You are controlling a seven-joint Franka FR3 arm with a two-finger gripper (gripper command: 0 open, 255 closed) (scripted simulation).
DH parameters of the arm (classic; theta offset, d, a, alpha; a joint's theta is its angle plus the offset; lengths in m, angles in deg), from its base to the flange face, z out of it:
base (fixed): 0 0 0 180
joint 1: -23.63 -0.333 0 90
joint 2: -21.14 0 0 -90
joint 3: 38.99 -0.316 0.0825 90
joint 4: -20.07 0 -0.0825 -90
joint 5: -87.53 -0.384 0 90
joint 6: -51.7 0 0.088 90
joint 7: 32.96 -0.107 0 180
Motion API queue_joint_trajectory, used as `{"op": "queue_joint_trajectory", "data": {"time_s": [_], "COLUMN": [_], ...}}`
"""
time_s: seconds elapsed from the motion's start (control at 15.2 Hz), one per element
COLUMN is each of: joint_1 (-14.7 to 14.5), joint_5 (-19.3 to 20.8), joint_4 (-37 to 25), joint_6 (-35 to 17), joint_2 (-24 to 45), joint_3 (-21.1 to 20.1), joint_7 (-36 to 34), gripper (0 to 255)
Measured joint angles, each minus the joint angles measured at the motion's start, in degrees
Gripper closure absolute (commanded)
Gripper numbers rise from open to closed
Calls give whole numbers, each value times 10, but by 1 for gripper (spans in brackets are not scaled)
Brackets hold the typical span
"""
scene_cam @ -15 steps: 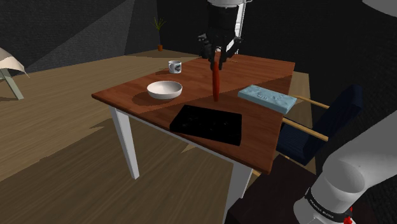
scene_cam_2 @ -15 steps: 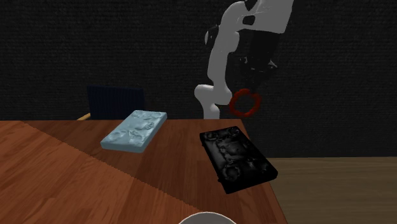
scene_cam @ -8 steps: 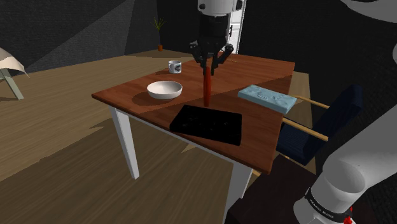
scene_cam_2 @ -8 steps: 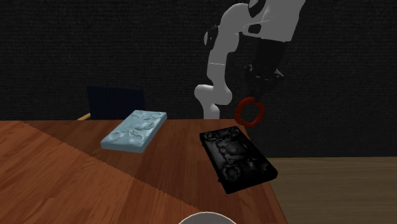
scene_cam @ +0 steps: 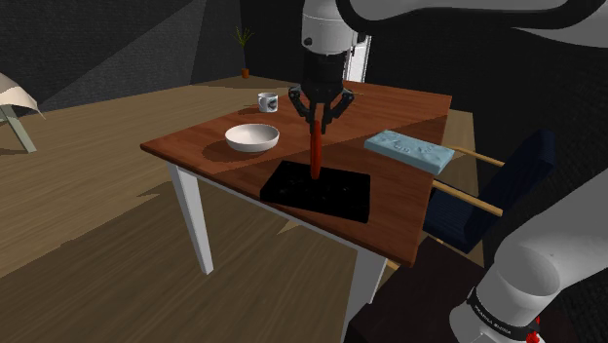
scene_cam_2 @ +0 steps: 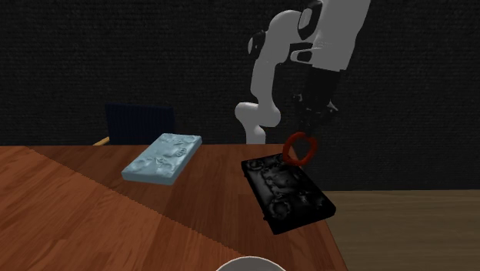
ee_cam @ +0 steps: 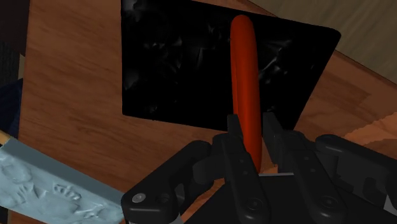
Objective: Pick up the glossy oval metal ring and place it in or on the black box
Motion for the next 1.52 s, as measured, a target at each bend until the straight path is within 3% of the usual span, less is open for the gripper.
{"op": "queue_joint_trajectory", "data": {"time_s": [0.53,0.92,0.99,1.39,1.52], "joint_1": [-5,-6,-6,-6,-5], "joint_5": [-9,-10,-10,-11,-8], "joint_4": [74,84,84,86,60], "joint_6": [-60,-69,-70,-69,-48], "joint_2": [-16,-20,-20,-20,-15], "joint_3": [1,2,3,2,0], "joint_7": [-3,-2,-2,-2,-3], "gripper": [255,255,0,0,0]}}
